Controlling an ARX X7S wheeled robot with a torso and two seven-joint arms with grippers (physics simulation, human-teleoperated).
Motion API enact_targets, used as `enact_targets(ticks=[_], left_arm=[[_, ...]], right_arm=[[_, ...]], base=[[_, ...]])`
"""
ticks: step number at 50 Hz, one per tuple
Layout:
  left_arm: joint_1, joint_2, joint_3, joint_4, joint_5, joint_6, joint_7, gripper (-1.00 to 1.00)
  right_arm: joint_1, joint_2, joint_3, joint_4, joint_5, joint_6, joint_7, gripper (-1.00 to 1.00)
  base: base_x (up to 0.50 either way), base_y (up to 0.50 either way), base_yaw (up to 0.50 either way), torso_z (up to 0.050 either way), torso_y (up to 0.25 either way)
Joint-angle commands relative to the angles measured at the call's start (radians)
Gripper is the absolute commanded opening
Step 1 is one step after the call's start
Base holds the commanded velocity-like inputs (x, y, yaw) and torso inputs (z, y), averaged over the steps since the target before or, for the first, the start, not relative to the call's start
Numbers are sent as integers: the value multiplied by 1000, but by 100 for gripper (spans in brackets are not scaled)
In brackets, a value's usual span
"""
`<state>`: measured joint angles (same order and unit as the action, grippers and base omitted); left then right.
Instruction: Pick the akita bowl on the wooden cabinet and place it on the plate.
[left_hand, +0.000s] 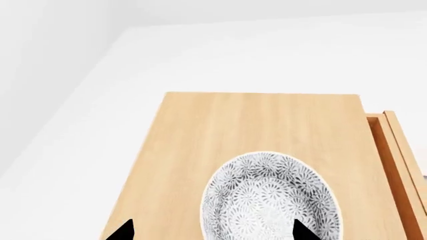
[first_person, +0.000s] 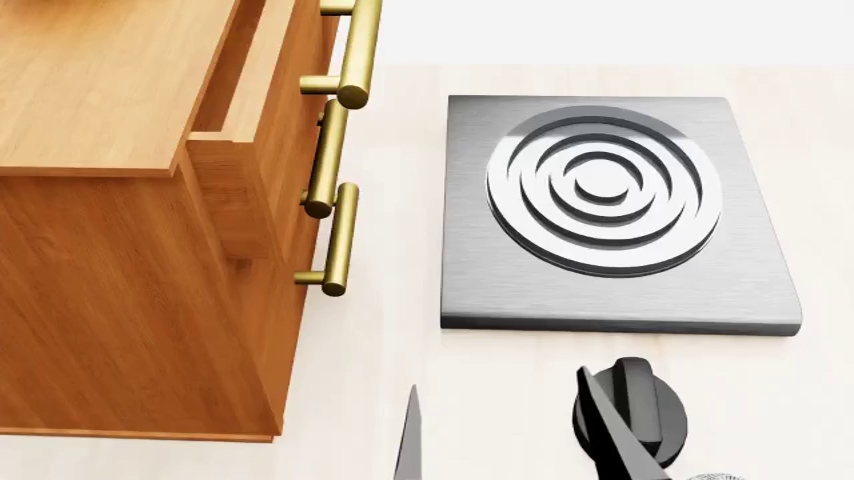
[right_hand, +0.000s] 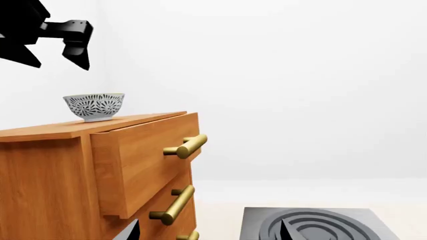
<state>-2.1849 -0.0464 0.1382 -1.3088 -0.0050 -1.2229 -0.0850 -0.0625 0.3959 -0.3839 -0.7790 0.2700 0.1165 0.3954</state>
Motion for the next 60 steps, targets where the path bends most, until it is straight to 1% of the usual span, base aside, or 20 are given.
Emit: enact_targets(ticks=[1,4,5,12,18,26,31,38,54,58,59,60], left_arm=[[9,5,6,0,1,18,33,100],[15,3,3,0,2,33,16,100],[19,0,-8,0,-4,60,14,100],[36,-4,-19,0,-2,88,-8,100],[75,-5,-10,0,5,118,-8,100],[128,-7,-33,0,-3,135,-22,100],[138,-3,-35,0,-2,126,-10,100],[141,-9,-66,0,-9,43,12,100],[180,-24,-122,0,0,59,-24,100],[189,-20,-114,0,5,63,-13,100],[189,-7,-51,0,31,87,30,100],[190,-2,-22,0,37,92,43,100]], right_arm=[[4,2,-5,4,1,1,1,100],[5,3,-5,5,3,0,1,100],[4,3,-6,6,3,0,1,100],[6,3,-10,16,5,-5,-2,100],[8,2,-13,36,5,-14,-5,100],[10,1,-9,64,12,-28,-8,100],[13,-1,-14,80,14,-35,-13,100],[13,-2,-16,95,20,-43,-16,100],[12,1,-20,106,20,-46,-13,100],[13,1,-20,110,22,-48,-13,100],[13,1,-20,111,22,-49,-13,100],[13,1,-21,112,22,-49,-13,100]], base=[[0,0,0,0,0],[0,0,0,0,0],[0,0,0,0,0],[0,0,0,0,0],[0,0,0,0,0],[0,0,0,0,0],[0,0,0,0,0],[0,0,0,0,0],[0,0,0,0,0],[0,0,0,0,0],[0,0,0,0,0],[0,0,0,0,0]])
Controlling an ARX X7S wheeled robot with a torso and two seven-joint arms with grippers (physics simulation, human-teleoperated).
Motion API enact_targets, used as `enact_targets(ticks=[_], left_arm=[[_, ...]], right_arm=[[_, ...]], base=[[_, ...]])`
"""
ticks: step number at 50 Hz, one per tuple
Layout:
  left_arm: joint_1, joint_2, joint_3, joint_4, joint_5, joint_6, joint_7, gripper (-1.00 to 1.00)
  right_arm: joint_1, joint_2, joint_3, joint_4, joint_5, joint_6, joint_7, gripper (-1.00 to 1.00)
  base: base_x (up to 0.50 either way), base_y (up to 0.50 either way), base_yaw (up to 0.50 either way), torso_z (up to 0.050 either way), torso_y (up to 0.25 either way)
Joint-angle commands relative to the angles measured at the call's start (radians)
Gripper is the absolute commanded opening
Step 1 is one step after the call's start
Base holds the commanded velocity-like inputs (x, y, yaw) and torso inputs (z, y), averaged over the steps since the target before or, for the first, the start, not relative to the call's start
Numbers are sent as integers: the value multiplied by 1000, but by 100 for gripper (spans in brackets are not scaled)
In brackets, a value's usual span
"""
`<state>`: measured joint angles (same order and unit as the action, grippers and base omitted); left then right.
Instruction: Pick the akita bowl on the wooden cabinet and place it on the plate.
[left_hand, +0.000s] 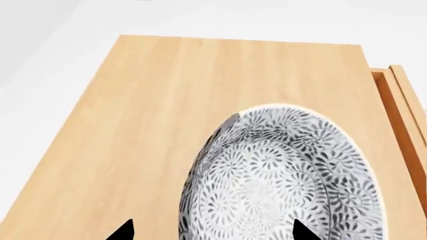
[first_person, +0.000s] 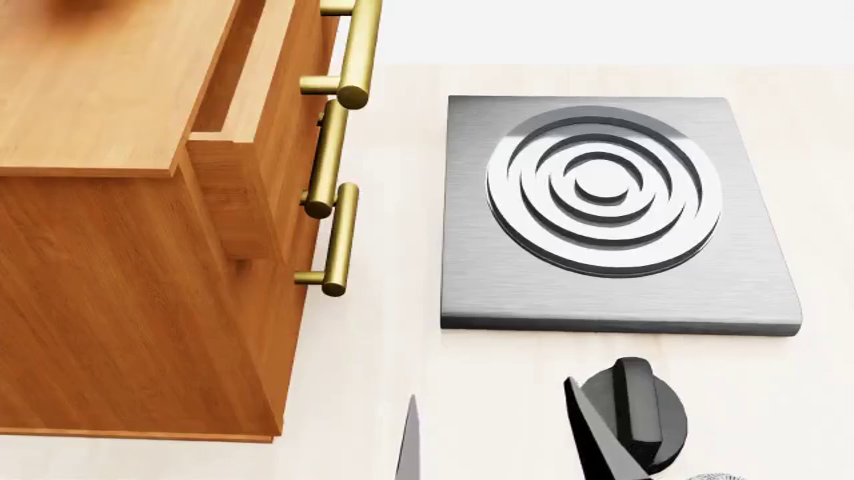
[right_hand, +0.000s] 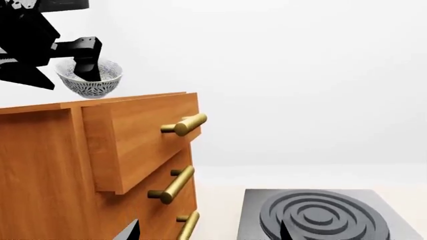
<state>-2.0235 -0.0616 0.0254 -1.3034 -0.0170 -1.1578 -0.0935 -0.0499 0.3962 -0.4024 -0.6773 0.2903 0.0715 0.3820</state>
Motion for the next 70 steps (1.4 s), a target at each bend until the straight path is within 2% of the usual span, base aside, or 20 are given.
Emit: enact_targets(ticks=[1,2,3,4,6,23,33,36,37,43,52,54,59,62,70], left_arm=[[29,22,134,-5,56,33,96,100],[30,24,146,-5,48,41,116,100],[29,23,139,-5,41,33,89,100],[31,32,197,-5,73,33,53,-100],[27,26,169,-5,36,33,49,-100],[13,30,238,-5,23,53,64,-100],[14,60,391,-5,32,185,154,-100],[6,60,450,-5,-11,232,142,-100],[-6,54,411,-5,-31,252,105,-100],[-33,50,370,-5,-36,307,72,-100],[-47,60,390,-5,-42,347,85,-100],[-57,61,438,-4,-88,364,89,-100],[-85,61,664,33,-318,407,87,-100],[-88,61,758,78,-384,420,109,-100],[-72,21,784,303,-428,329,118,-100]], right_arm=[[1,1,-2,9,2,-4,1,100],[1,2,-2,9,3,-4,1,100],[1,2,-2,9,3,-4,2,100],[1,2,-2,10,4,-5,2,100],[1,3,-2,8,3,-5,3,100],[0,8,-5,2,6,-5,8,100],[4,7,-8,6,8,-5,10,100],[4,8,-7,4,11,-6,11,100],[5,9,-7,3,11,-6,12,100],[5,11,-5,-2,10,-4,16,100],[4,15,-6,-8,9,-4,21,100],[4,15,-6,-10,9,-4,22,100],[4,16,-5,-10,10,-6,23,100],[3,18,-4,-13,12,-6,25,100],[0,24,-1,-30,13,-1,33,100]], base=[[0,0,0,0,0],[0,0,0,0,0],[0,0,0,0,0],[0,0,0,0,0],[0,0,0,0,0],[0,0,0,0,0],[0,0,0,0,-2],[0,0,0,0,0],[0,0,0,0,0],[0,0,0,0,0],[0,0,0,0,0],[0,0,0,0,0],[0,0,0,0,0],[0,0,0,0,0],[0,0,0,0,0]])
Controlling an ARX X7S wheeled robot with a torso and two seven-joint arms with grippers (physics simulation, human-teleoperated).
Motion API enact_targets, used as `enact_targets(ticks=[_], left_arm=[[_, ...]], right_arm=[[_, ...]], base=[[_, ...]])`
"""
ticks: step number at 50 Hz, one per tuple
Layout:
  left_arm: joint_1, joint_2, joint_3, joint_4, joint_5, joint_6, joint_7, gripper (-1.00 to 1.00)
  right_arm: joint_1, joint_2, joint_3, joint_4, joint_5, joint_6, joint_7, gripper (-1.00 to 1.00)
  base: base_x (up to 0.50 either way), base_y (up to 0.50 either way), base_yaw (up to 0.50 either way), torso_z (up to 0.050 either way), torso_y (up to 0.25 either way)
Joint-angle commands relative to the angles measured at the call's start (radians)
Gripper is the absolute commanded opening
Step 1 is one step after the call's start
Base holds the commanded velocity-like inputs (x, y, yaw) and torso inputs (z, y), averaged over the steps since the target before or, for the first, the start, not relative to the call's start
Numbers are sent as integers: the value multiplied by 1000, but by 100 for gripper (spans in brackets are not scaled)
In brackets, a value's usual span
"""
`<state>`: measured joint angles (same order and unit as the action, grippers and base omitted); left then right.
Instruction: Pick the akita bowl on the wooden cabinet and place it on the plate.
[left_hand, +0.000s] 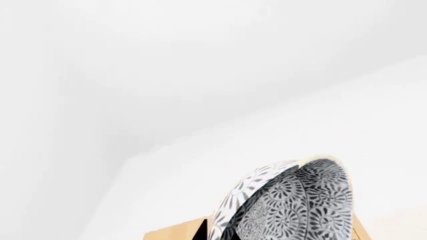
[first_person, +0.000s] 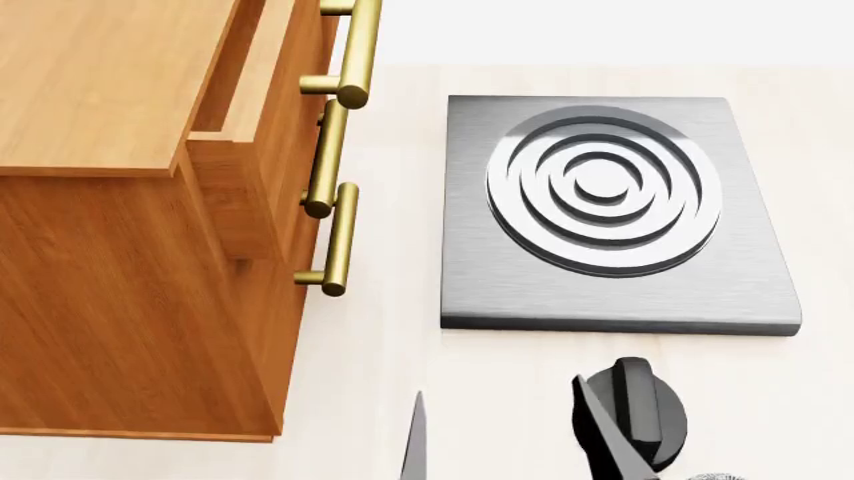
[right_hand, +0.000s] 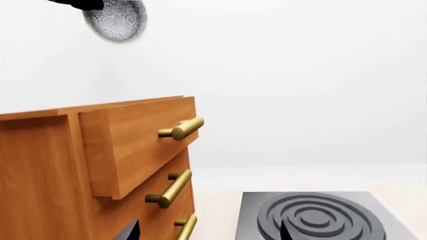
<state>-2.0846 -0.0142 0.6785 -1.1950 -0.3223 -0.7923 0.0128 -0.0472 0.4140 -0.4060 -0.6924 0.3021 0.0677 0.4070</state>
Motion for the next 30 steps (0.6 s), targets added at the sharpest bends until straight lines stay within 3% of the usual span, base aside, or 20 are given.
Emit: enact_targets(ticks=[1,30], left_arm=[[-13,-30,134,213,-123,-44,11,-100],[58,-132,204,935,-250,-280,31,-100]], right_arm=[[-4,7,3,-19,1,4,10,100],[-37,47,102,-106,100,-29,51,100]], base=[[0,0,0,0,0],[0,0,0,0,0]])
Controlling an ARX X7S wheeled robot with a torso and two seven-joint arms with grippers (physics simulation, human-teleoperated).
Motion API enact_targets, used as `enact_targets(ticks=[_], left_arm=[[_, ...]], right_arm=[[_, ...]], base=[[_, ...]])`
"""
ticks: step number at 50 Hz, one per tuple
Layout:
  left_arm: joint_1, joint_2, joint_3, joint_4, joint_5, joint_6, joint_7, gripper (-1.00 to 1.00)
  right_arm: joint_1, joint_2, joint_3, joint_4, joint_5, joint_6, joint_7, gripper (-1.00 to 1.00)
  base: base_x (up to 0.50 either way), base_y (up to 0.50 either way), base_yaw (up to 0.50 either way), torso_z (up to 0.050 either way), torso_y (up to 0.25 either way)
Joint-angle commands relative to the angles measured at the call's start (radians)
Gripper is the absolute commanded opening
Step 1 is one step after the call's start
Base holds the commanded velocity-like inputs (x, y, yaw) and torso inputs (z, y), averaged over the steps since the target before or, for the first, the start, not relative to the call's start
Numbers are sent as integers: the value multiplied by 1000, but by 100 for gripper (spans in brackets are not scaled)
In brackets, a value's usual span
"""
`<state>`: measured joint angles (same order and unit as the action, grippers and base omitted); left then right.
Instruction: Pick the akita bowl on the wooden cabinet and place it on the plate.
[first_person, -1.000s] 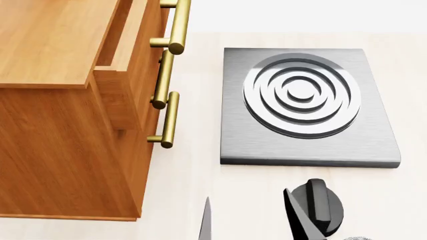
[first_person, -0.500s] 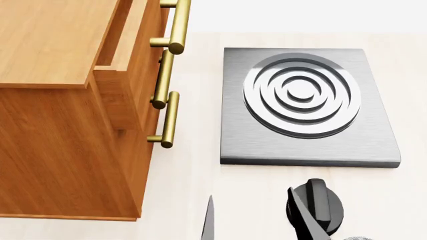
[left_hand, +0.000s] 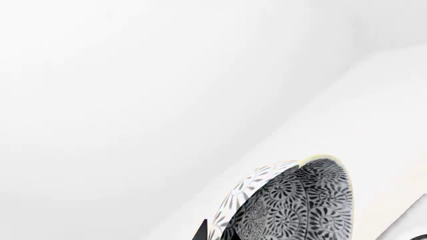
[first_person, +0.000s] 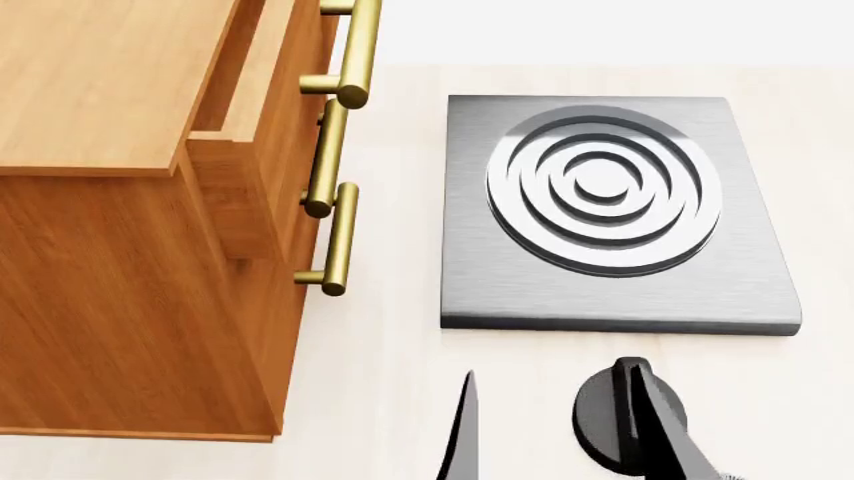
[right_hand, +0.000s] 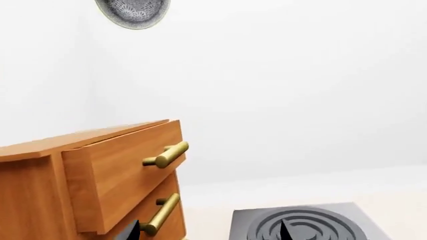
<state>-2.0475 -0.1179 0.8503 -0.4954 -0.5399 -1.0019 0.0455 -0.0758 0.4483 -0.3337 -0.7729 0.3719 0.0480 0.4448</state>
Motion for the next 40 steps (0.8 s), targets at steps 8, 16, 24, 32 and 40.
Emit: enact_targets(ticks=[8,16,24,32,40], left_arm=[[52,-38,42,366,-67,-98,-6,-100],[94,-38,12,471,-105,-137,-57,-100],[126,-41,26,520,-117,-137,-66,-100],[158,-33,40,542,-124,-132,-78,-100],[194,-48,41,601,-145,-132,-89,-100]], right_arm=[[-17,24,57,-42,53,-17,26,100],[-47,52,114,-88,80,-33,53,100],[-62,67,139,-117,88,-38,68,100],[-67,74,143,-130,89,-43,72,100],[-69,77,144,-132,89,-46,75,100]], base=[[0,0,0,0,0],[0,0,0,0,0],[0,0,0,0,0],[0,0,0,0,0],[0,0,0,0,0]])
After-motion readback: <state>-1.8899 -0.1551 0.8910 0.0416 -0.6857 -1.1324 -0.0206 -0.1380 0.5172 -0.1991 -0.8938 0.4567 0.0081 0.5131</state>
